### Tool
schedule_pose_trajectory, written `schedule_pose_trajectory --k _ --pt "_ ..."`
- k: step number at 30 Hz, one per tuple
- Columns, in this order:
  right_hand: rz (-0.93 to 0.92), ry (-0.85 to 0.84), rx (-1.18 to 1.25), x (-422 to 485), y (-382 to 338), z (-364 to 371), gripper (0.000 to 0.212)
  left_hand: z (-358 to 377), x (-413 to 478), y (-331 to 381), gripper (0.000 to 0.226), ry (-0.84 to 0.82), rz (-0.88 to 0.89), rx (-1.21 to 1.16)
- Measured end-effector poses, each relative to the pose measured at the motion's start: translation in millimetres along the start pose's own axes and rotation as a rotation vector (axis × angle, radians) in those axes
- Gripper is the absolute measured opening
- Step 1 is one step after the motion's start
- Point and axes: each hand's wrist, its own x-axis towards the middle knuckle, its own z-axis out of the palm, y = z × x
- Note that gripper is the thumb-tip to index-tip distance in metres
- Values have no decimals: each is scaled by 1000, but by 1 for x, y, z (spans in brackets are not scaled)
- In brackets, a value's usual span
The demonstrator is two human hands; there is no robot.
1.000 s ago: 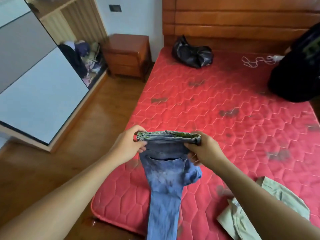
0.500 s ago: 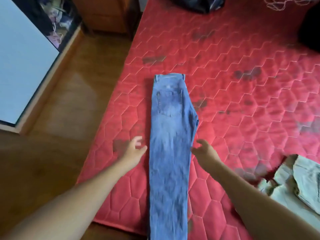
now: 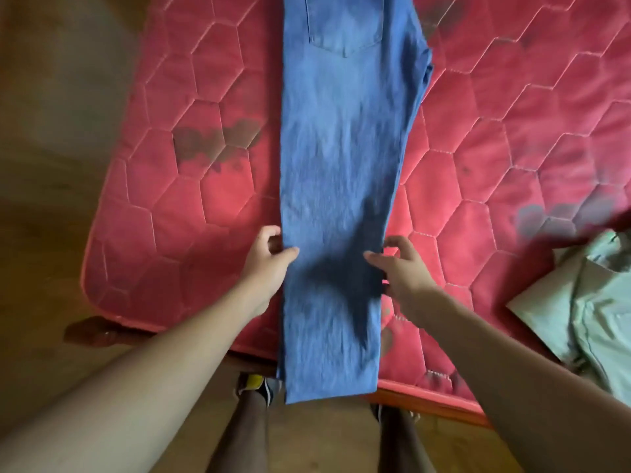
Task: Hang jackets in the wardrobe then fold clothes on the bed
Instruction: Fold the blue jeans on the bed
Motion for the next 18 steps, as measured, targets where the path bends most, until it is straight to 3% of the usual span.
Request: schedule_pose_trajectory --k 3,6,9,15,18 --pt "-42 -43 -7 -29 22 5 34 -3 -25 -15 47 -161 -75 29" --pt "-31 -101 -47 -53 45 2 38 -6 -55 -33 29 -311 -184 51" --pt "-14 -170 -128 -74 71 -3 40 -16 -84 -64 28 -428 -351 76" --pt "173 -198 28 -107 96 -11 21 -23 -116 -87 30 -422 -468 -136" --pt "227 -222 48 -119 108 -6 26 -26 -127 -94 40 -529 -509 -74"
